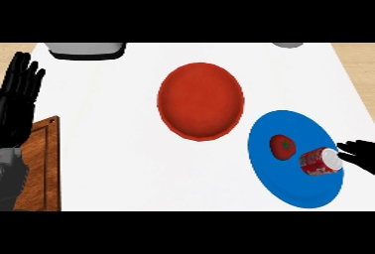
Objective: Pick the can from the plate and place it in the bowl
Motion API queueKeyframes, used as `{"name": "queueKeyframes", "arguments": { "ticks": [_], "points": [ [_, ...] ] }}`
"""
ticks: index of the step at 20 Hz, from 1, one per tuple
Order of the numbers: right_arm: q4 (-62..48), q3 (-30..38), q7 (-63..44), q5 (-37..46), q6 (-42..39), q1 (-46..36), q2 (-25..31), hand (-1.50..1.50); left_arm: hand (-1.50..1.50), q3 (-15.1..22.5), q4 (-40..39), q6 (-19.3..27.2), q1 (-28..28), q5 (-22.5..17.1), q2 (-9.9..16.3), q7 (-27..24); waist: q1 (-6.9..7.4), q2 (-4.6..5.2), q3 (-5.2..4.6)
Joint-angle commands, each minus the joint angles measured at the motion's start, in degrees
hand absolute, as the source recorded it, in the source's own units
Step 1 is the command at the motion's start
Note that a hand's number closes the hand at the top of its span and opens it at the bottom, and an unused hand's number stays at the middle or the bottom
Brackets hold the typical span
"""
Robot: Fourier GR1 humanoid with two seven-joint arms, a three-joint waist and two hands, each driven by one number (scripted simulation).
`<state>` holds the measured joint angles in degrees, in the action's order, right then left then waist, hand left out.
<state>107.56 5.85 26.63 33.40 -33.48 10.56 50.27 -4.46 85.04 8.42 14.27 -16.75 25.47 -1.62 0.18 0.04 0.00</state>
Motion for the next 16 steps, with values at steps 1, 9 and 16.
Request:
{"name": "queueKeyframes", "arguments": {
  "ticks": [1,9,16],
  "points": [
    [-8.2,-2.7,2.4,4.9,1.7,-4.3,-3.1,-1.5,0.0,-1.2,-5.3,-1.7,1.1,1.6,-0.8,-3.0,-0.06,0.1,0.01],
    [-17.4,-3.6,9.2,11.1,4.7,-8.7,-7.2,-1.5,0.0,-2.7,-2.8,-2.8,-0.4,3.3,-3.1,-3.3,-0.11,0.0,0.01],
    [-18.7,-6.4,11.0,13.8,5.6,-11.0,-10.2,-1.5,0.0,-2.2,1.0,-2.4,-2.1,4.7,-5.5,-1.6,-0.1,-0.06,0.0]
  ]
}}
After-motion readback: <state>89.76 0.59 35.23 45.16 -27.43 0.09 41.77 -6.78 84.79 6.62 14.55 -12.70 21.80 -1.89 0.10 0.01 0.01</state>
